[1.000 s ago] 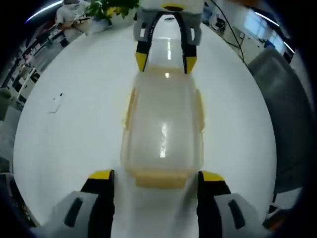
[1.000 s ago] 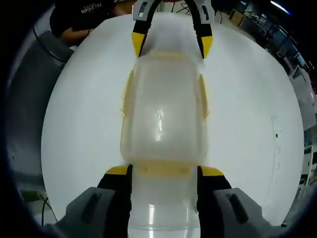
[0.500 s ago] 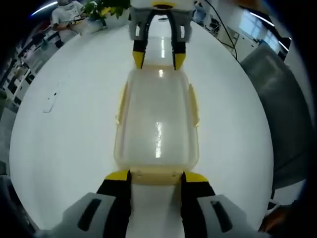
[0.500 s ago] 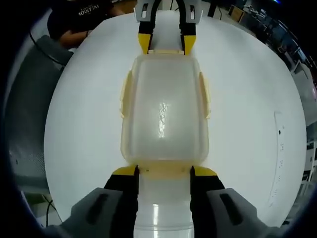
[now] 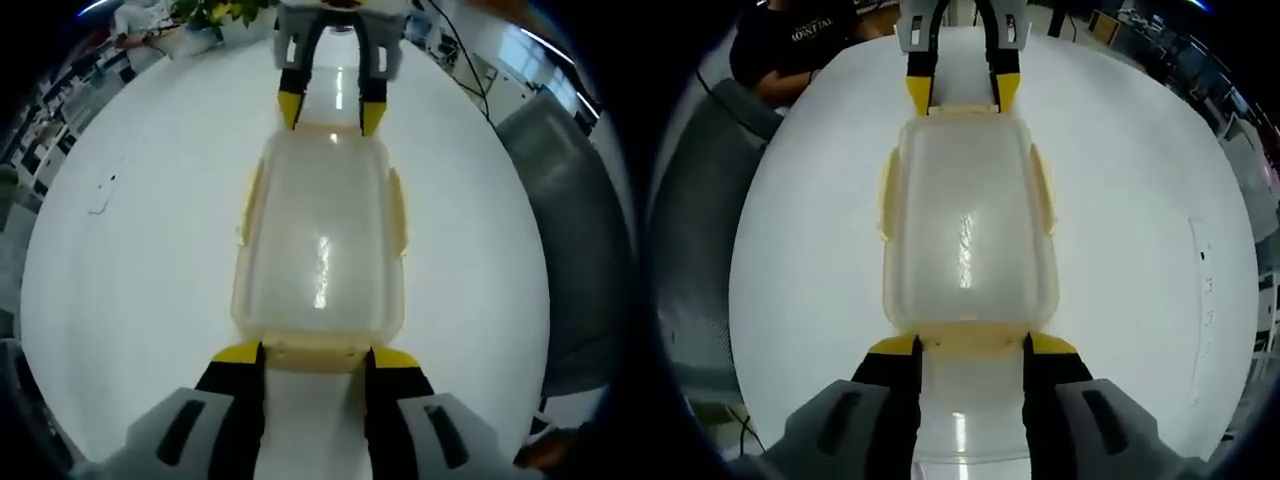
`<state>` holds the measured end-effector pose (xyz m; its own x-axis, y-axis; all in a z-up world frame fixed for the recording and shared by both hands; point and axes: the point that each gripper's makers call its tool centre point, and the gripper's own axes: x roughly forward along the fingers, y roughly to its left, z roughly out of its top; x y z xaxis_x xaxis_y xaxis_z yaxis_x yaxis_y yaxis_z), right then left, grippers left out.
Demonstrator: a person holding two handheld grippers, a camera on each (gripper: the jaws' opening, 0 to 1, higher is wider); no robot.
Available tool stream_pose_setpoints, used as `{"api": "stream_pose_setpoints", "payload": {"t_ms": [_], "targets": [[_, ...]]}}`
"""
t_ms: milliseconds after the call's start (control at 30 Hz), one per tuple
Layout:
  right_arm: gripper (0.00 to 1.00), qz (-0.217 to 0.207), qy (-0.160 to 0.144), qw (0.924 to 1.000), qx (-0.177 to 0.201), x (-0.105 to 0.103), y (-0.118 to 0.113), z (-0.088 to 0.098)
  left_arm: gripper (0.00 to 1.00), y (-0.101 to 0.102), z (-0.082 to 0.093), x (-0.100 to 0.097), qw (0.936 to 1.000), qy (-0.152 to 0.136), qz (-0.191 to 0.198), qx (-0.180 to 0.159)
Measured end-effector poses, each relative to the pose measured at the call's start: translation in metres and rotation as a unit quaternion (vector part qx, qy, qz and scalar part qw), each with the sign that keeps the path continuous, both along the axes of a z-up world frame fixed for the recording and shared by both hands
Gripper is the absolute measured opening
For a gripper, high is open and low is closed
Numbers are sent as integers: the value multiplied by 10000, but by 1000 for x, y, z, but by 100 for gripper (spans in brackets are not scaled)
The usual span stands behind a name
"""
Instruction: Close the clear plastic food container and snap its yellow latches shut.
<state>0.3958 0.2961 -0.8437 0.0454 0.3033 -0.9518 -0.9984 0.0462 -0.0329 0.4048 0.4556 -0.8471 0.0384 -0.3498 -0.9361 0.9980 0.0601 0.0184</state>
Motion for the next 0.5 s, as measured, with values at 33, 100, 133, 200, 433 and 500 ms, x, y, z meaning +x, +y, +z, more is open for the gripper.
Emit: {"api": "stream_pose_setpoints", "payload": {"t_ms": [33,100,133,200,433,500], "targets": [[36,23,-52,10000,10,-1,1,0,33,-2,0,-5,10000,9,11,12],[36,38,-86,10000,11,-3,1,0,33,1,1,-7,10000,1,-4,-15],[36,-56,-39,9999,-99,-5,-1,-1,33,2,3,-9,10000,-58,33,-59],[36,-32,-6,9999,-134,-11,1,1,33,4,8,-16,10000,-33,44,-29],[36,90,-160,9998,12,-25,7,40,33,12,43,-31,9999,-78,83,-119],[36,117,-203,9997,57,-33,6,55,33,12,54,-36,9997,-76,103,-191]]}}
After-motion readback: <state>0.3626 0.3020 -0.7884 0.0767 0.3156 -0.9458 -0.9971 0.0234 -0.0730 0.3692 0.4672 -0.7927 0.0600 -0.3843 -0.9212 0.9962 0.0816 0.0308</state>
